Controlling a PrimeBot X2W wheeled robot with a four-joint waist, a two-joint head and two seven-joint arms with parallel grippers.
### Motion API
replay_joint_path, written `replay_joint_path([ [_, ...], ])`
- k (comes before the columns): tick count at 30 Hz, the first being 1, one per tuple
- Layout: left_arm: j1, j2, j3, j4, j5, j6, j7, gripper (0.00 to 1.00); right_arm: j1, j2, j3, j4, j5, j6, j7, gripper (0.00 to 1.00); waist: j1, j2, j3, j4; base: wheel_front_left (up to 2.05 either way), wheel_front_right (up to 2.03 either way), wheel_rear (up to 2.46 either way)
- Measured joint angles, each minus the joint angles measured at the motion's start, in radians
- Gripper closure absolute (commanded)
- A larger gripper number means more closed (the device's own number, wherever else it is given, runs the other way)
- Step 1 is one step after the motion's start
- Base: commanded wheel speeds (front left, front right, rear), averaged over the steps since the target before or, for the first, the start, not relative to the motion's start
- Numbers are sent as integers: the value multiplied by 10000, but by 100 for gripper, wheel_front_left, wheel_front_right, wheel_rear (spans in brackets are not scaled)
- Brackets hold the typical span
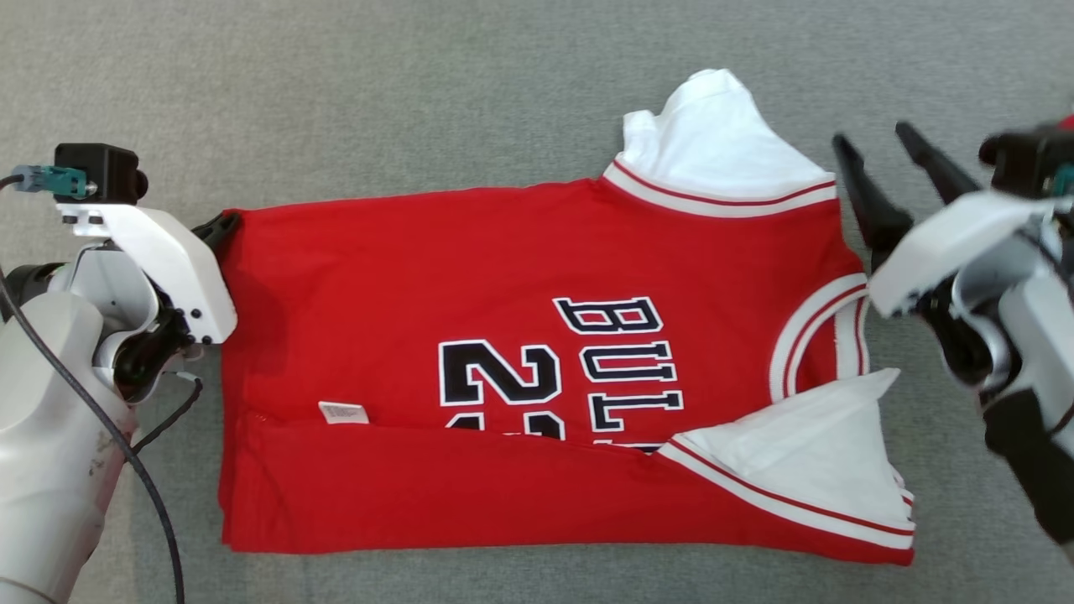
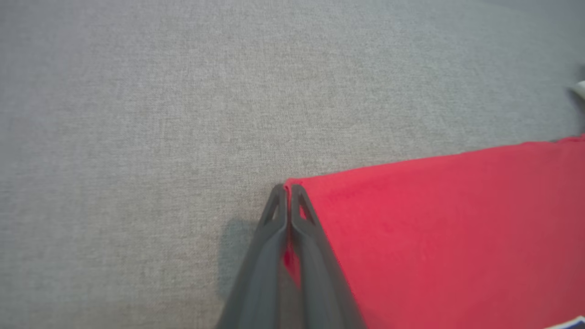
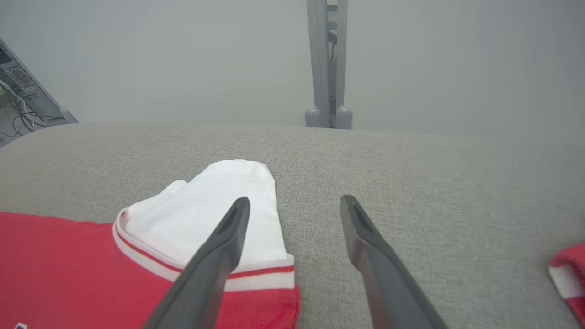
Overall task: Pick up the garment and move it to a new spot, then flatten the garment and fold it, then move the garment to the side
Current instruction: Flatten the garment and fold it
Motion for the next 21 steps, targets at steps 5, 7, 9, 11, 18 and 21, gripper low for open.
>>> replay_joint_path([
  [5,-120,-167,-173,12,-159,0,-113,100,-1084,-253,844,305,535,2,1020,0,0,-1,171,289,0,0,0],
  [7,-139,-305,-230,-33,-355,0,-127,100,-1624,-378,1185,581,823,2,1337,0,0,0,267,416,0,0,0],
  [9,-203,-403,-372,-90,-403,0,-178,100,-2114,-552,1626,903,844,0,1551,0,0,0,359,557,0,0,0],
  [11,-336,-443,-483,-92,-405,0,-272,100,-2528,-646,1964,1267,951,0,1647,0,0,0,456,701,0,0,0],
  [18,-664,-610,-826,50,-508,-2,-612,100,-3609,-773,3020,2558,1436,0,1896,0,0,0,808,1068,0,0,0],
  [21,-772,-633,-959,119,-571,-4,-798,100,-3883,-692,3446,2886,1664,2,1875,0,0,0,906,1156,0,0,0],
])
